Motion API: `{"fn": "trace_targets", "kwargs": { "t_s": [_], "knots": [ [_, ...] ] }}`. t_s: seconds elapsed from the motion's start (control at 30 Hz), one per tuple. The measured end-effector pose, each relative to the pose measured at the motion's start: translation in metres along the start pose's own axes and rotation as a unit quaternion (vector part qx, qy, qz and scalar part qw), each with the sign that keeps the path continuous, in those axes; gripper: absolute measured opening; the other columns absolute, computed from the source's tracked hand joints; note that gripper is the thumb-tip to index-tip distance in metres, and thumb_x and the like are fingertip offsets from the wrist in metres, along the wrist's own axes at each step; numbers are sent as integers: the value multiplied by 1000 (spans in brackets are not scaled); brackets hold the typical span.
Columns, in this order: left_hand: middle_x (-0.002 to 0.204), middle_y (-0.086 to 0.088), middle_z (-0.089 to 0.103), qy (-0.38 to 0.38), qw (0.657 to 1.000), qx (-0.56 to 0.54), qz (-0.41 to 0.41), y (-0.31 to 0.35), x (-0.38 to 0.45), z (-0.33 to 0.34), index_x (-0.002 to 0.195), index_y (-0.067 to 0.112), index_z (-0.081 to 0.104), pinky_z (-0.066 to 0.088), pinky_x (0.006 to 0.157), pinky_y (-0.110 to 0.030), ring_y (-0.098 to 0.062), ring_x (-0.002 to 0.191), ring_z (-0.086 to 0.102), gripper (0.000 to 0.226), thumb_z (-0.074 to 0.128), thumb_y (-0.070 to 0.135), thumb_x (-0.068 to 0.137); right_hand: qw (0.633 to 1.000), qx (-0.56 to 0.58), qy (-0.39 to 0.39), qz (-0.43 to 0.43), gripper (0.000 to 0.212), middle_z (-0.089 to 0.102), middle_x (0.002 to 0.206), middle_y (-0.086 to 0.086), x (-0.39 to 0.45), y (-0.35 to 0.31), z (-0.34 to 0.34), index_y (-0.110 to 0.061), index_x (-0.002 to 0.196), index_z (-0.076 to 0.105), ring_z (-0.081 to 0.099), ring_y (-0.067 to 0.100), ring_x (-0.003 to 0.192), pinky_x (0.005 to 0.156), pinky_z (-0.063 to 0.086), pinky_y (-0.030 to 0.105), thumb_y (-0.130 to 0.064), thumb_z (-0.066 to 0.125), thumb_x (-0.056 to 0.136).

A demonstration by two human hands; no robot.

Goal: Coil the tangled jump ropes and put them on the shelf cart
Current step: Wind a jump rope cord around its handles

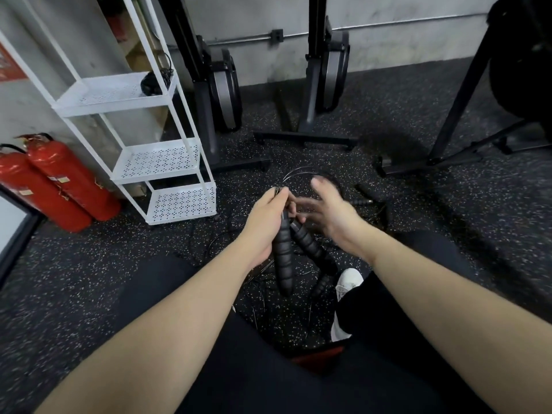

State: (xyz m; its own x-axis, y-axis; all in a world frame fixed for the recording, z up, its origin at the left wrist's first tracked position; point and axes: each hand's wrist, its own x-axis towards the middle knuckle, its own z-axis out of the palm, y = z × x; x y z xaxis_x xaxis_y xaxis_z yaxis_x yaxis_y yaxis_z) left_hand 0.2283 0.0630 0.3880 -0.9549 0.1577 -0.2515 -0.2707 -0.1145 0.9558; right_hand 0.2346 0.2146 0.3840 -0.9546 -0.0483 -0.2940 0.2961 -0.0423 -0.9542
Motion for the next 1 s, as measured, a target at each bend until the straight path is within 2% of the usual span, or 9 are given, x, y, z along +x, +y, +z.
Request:
{"fn": "trace_targets", "kwargs": {
  "t_s": [0.07,0.13,0.23,0.33,0.53,0.7,0.8,0.9,1.0],
  "knots": [
    [74,2,65,25,1000,-2,-8,4,4,1,84,19,61,51,79,-40,-24,79,63,27,53,30,107,995,-72,-63,22,63,73,117,-5,-5,12,5,-36,133,56,68,26,112,108,46,58,-77,55,85],
    [74,2,64,41,998,-39,-18,8,8,5,83,17,58,53,77,-38,-23,79,63,28,53,29,108,990,-76,-108,40,49,71,112,-10,-10,17,10,-36,134,52,71,15,104,91,60,40,-63,57,94],
    [81,2,66,81,995,-63,-20,14,14,13,85,16,57,55,72,-32,-14,78,67,28,51,30,108,990,-87,-109,19,49,66,115,-16,-11,20,15,-32,144,44,66,0,100,78,54,16,-46,57,100],
    [97,5,67,94,995,-8,-15,15,20,17,91,16,63,52,74,-26,-8,81,60,31,49,37,109,995,-54,-80,-4,45,71,117,-6,-7,24,18,-31,138,52,71,12,103,92,56,29,-39,66,97],
    [98,-1,76,82,992,-59,-78,11,21,16,97,17,67,55,93,-39,-18,87,66,29,49,36,108,997,51,-64,10,18,74,84,-5,-4,26,11,-32,111,64,68,10,65,56,55,28,-27,70,95],
    [104,-1,76,73,993,-34,-85,4,19,25,97,17,70,58,85,-36,-18,88,68,29,50,36,108,989,104,-106,25,21,73,86,-3,-4,28,8,-21,108,65,69,12,73,64,58,29,-9,71,91],
    [98,-2,78,80,985,-82,-127,3,12,24,95,20,73,59,94,-43,-21,91,73,36,58,52,100,990,123,-68,10,21,73,81,-6,-2,23,6,-21,110,66,69,11,70,62,57,29,-10,70,92],
    [107,-4,79,59,982,-106,-146,-6,2,26,112,24,73,57,96,-47,-24,103,75,45,61,64,93,988,152,-40,3,30,75,92,1,1,21,6,-19,119,66,70,19,82,78,59,39,-13,73,91],
    [123,-1,73,57,987,-81,-129,-18,-4,35,131,35,63,57,98,-47,-21,107,73,41,65,55,95,988,151,-42,13,33,75,98,2,-1,26,5,-18,121,66,71,20,88,85,58,41,-17,76,89]
  ]
}}
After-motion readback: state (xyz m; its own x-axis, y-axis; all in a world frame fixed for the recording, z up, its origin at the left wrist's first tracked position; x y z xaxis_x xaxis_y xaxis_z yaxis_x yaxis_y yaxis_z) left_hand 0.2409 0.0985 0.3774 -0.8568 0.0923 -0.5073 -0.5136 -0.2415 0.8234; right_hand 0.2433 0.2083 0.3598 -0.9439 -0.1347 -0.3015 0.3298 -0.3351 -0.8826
